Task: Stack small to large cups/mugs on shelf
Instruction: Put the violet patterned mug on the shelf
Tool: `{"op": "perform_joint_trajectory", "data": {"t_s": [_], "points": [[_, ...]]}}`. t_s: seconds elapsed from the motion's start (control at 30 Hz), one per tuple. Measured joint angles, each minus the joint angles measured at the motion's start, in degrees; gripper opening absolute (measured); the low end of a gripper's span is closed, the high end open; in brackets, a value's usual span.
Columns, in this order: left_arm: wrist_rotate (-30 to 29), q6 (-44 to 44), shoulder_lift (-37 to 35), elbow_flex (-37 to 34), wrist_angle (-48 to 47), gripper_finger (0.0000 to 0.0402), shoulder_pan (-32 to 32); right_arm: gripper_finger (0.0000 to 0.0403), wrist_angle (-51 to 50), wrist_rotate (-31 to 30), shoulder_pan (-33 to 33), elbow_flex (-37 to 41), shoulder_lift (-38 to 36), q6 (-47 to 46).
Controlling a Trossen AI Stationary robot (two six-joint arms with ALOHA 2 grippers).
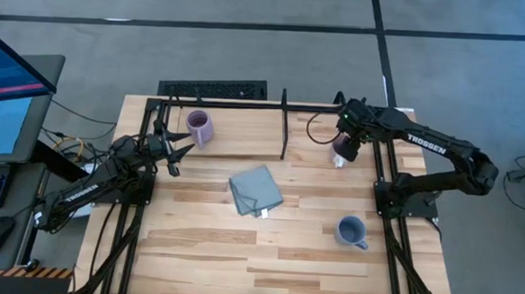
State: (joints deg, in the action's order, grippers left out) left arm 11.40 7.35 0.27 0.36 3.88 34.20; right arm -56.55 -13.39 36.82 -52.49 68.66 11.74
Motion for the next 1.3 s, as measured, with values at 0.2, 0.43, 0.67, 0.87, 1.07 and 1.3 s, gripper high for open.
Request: {"op": "perform_joint_trajectory", "data": {"t_s": [0.2,0.43,0.67,0.87,1.07,1.3], "points": [[0.0,-0.1,0.0,0.0,0.0,0.0162,0.0,0.0198,4.2,0.0,0.1,0.4,0.0,2.3],[0.0,-0.1,0.1,0.0,0.0,0.0162,0.0,0.0197,5.7,0.4,0.8,0.4,0.0,4.2],[0.0,0.3,0.1,0.0,0.0,0.0162,0.0,0.0188,5.2,0.6,0.9,0.4,0.0,7.6],[0.0,0.3,0.1,0.0,0.0,0.0162,0.0,0.0179,5.2,0.0,0.9,0.4,0.0,8.2],[0.0,0.3,0.1,0.0,0.0,0.0162,0.0,0.0176,5.7,0.0,0.9,0.3,0.0,6.5],[0.0,0.8,0.1,0.0,-0.1,0.0162,0.0,0.0181,5.6,0.0,0.9,0.3,0.0,6.7]]}}
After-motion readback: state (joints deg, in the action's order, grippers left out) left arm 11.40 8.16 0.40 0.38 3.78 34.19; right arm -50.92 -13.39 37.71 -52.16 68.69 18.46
